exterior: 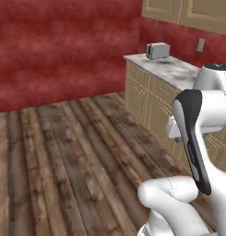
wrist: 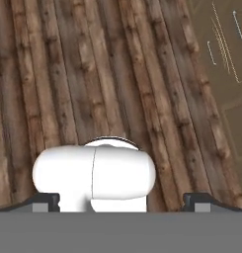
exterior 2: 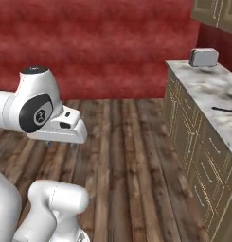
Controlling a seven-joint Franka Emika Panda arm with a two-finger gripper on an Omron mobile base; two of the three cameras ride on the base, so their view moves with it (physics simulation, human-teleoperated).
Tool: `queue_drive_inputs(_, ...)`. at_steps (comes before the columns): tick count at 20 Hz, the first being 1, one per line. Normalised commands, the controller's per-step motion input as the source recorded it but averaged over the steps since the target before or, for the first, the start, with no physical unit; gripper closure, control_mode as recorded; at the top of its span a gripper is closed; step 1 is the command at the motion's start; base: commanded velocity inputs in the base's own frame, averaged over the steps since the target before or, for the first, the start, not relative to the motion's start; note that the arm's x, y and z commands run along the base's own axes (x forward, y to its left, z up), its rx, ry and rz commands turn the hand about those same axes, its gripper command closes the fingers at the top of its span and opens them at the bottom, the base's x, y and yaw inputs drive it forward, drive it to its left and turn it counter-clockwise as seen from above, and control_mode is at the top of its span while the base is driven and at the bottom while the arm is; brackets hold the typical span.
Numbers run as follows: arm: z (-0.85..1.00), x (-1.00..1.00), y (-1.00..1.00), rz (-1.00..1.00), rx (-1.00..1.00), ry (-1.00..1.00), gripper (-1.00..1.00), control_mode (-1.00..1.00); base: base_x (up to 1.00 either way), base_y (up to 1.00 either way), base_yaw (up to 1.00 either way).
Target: Move the cutting board and knife to the sink. Then move spray from the cabinet to the counter.
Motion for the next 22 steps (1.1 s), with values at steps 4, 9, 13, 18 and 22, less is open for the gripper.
queue_drive_inputs(4, 0.00, 0.00, 0.00, 0.00, 0.00, 0.00, -1.00, 1.00, 1.00, 0.32, 0.22)
queue_drive_inputs(9, 0.00, 0.00, 0.00, 0.00, 0.00, 0.00, -1.00, 1.00, 1.00, 0.32, 0.11)
queue_drive_inputs(13, 0.00, 0.00, 0.00, 0.00, 0.00, 0.00, -1.00, 1.00, 1.00, 0.06, -0.03)
queue_drive_inputs(18, 0.00, 0.00, 0.00, 0.00, 0.00, 0.00, -1.00, 1.00, 0.62, -0.08, -0.42)
queue_drive_inputs(22, 0.00, 0.00, 0.00, 0.00, 0.00, 0.00, -1.00, 1.00, 0.21, -0.02, -0.78)
